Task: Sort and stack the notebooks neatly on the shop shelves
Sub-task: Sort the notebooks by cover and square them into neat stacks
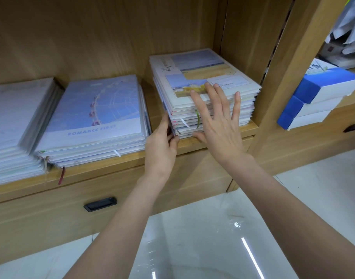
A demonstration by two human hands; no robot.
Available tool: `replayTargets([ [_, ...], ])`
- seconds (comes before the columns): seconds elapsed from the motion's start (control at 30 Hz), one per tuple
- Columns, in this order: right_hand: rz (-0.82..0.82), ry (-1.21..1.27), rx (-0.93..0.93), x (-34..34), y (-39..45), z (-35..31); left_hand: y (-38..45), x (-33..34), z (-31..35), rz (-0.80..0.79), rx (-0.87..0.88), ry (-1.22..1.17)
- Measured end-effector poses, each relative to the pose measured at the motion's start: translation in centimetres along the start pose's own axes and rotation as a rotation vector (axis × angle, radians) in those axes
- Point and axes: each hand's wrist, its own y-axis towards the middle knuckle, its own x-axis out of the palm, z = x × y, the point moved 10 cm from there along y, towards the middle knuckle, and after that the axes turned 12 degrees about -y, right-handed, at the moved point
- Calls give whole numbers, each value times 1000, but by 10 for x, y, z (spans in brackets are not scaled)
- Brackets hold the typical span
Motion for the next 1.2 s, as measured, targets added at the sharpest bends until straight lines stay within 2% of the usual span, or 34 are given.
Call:
replayTargets([
  [0.23,5,-15,14,-2,0,1,0,-1,-2,44,-2,4],
  [0.33,-32,13,-18,-2,5,1,5,3,-9,-54,-93,-77],
  [0.4,-48,57,-17,-3,9,3,6,3,-8,-100,-85,-73],
  [0.7,-55,138,37,-5,10,4,4,-2,-6,27,58,75],
  [0.83,-58,127,39,-3,8,3,1,-4,-5,49,55,101],
  [1.07,-174,264,-5,-6,15,12,1,-1,0,-44,-73,-91],
  [1.2,-237,419,-49,-11,32,16,8,-1,14,-19,-26,-120],
])
